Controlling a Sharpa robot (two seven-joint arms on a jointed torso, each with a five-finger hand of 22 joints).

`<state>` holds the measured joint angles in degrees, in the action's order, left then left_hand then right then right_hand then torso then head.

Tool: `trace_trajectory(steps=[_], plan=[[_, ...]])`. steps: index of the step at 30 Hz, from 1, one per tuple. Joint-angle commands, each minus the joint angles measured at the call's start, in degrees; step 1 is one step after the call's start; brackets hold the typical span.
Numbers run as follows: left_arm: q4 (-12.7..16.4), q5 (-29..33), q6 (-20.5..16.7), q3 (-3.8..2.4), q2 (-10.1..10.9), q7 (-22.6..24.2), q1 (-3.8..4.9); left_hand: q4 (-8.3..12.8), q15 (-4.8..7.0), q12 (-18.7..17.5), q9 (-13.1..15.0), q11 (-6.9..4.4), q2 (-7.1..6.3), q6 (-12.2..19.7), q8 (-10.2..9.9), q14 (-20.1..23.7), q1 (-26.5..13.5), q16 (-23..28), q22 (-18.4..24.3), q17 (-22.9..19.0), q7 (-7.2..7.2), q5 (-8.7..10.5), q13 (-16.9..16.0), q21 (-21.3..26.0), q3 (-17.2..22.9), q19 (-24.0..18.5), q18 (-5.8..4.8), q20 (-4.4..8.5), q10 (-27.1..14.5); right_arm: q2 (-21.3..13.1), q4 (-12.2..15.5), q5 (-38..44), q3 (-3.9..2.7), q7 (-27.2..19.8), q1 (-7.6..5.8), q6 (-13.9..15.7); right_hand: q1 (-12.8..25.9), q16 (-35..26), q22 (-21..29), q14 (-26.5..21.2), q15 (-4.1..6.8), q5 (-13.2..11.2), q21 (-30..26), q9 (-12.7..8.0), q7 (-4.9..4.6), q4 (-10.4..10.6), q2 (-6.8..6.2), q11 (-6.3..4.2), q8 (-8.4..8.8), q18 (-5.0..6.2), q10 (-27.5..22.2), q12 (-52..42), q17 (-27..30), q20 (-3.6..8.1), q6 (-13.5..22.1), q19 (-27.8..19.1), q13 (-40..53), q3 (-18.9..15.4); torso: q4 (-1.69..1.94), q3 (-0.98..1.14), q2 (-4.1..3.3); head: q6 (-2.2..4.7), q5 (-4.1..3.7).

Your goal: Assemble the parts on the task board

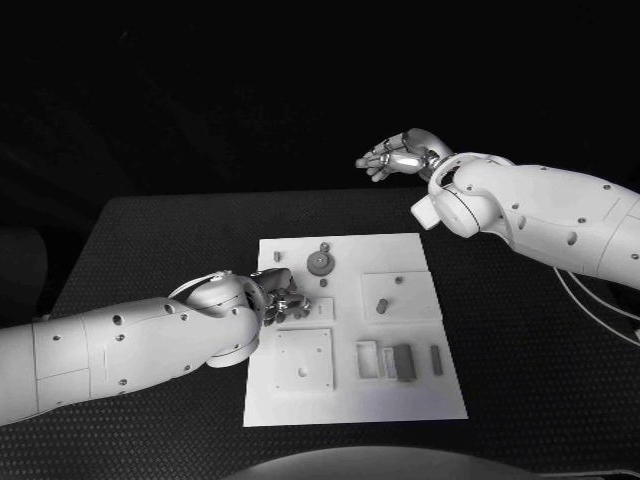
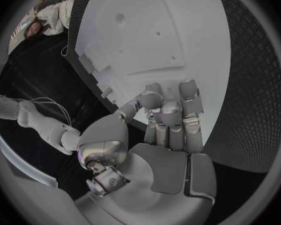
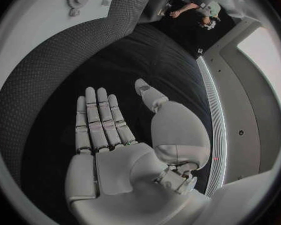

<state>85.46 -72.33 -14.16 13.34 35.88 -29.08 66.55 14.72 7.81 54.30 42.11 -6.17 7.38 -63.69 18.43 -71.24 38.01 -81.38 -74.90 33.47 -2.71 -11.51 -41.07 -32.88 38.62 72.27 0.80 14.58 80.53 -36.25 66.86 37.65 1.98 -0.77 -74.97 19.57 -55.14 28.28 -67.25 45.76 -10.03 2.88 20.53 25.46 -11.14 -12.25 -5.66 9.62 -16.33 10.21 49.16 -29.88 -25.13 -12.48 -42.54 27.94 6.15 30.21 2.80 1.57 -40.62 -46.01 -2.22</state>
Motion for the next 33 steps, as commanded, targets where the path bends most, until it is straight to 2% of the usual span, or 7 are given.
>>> trace_trajectory(steps=[1,12,21,23,25,33], plan=[[0.32,1.81,0.75,0.24,0.54,0.25,-0.32,0.34,2.86,0.12,0.23,-0.96,1.26,-8.59,0.25,2.81,0.96,-0.08,-1.01,-0.10,3.54,-0.38,0.07,0.40,0.41,0.48,-0.10,0.82,-1.17,-0.02,0.07,0.07,-0.01,-0.37,0.02,-0.79,0.46,-0.30,-0.09,-0.37,0.03,-0.02,-0.31,-0.08,-1.66,0.39,-0.14,0.14,-0.22,-0.69,0.30,0.12,-0.10,0.12,0.12,-0.45,-0.09,-0.03,0.03,0.06,0.03,-0.02,-0.01],[0.44,1.82,-1.26,-0.01,1.13,1.16,-0.28,0.51,2.88,0.08,0.25,-0.94,0.99,-8.54,0.22,2.82,1.19,-0.04,-1.01,-0.19,3.51,-0.29,0.12,0.44,0.53,0.47,-0.08,0.85,-1.19,-0.16,0.12,0.07,0.00,-0.29,0.04,-0.89,0.42,-0.34,-0.15,-0.38,0.02,-0.02,-0.35,-0.10,-1.66,0.39,-0.14,0.14,-0.22,-0.70,0.30,0.11,-0.17,0.13,0.13,-0.47,-0.14,-0.04,0.01,0.00,-0.01,-0.07,-0.12],[-0.26,1.39,-3.32,-0.13,0.82,1.42,-0.28,0.16,3.05,-0.10,0.32,-0.85,0.55,-8.33,0.11,2.87,1.77,0.12,-0.95,-0.56,3.42,2.26,0.33,0.69,0.59,0.43,-0.05,0.97,-1.22,-0.11,0.02,0.07,0.00,-0.29,0.11,-0.87,0.44,-0.37,-0.19,-0.39,0.02,-0.02,-0.37,-0.12,-1.67,0.42,-0.14,0.14,-0.23,-0.71,0.31,0.10,-0.22,0.13,0.13,-0.48,-0.18,-0.06,0.01,0.03,-0.02,-0.03,-0.17],[-0.40,1.31,-3.58,-0.40,0.64,1.53,-0.29,0.11,3.06,-0.11,0.33,-0.85,0.52,-8.31,0.10,2.87,1.83,0.13,-0.95,-0.59,3.41,2.45,0.34,0.71,0.59,0.43,-0.04,0.99,-1.22,-0.10,0.01,0.07,0.00,-0.30,0.15,-0.88,0.44,-0.38,-0.20,-0.39,0.01,-0.02,-0.38,-0.12,-1.67,0.42,-0.14,0.14,-0.23,-0.71,0.31,0.10,-0.23,0.13,0.14,-0.48,-0.19,-0.06,0.02,0.01,-0.04,0.03,-0.15],[-0.64,1.29,-3.79,-0.96,0.31,1.62,-0.30,0.09,3.07,-0.12,0.34,-0.84,0.48,-8.30,0.09,2.87,1.89,0.13,-0.94,-0.61,3.41,2.58,0.34,0.72,0.61,0.43,-0.04,1.00,-1.23,-0.08,0.01,0.07,0.00,-0.30,0.17,-0.89,0.44,-0.39,-0.21,-0.39,0.01,-0.02,-0.39,-0.13,-1.67,0.42,-0.15,0.14,-0.23,-0.71,0.31,0.09,-0.24,0.13,0.14,-0.48,-0.19,-0.06,-0.01,0.00,-0.02,0.01,-0.17],[-1.44,1.17,-3.23,-1.22,-0.43,1.21,-0.29,0.00,3.10,-0.17,0.35,-0.82,0.33,-8.23,0.05,2.88,2.08,0.17,-0.93,-0.69,3.39,2.95,0.37,0.78,0.65,0.42,-0.03,1.03,-1.26,-0.14,0.03,0.07,0.00,-0.28,0.21,-0.89,0.45,-0.41,-0.24,-0.40,0.01,-0.02,-0.41,-0.14,-1.67,0.44,-0.14,0.14,-0.24,-0.72,0.31,0.08,-0.28,0.13,0.14,-0.48,-0.22,-0.07,-0.04,0.03,0.00,-0.03,-0.26]])
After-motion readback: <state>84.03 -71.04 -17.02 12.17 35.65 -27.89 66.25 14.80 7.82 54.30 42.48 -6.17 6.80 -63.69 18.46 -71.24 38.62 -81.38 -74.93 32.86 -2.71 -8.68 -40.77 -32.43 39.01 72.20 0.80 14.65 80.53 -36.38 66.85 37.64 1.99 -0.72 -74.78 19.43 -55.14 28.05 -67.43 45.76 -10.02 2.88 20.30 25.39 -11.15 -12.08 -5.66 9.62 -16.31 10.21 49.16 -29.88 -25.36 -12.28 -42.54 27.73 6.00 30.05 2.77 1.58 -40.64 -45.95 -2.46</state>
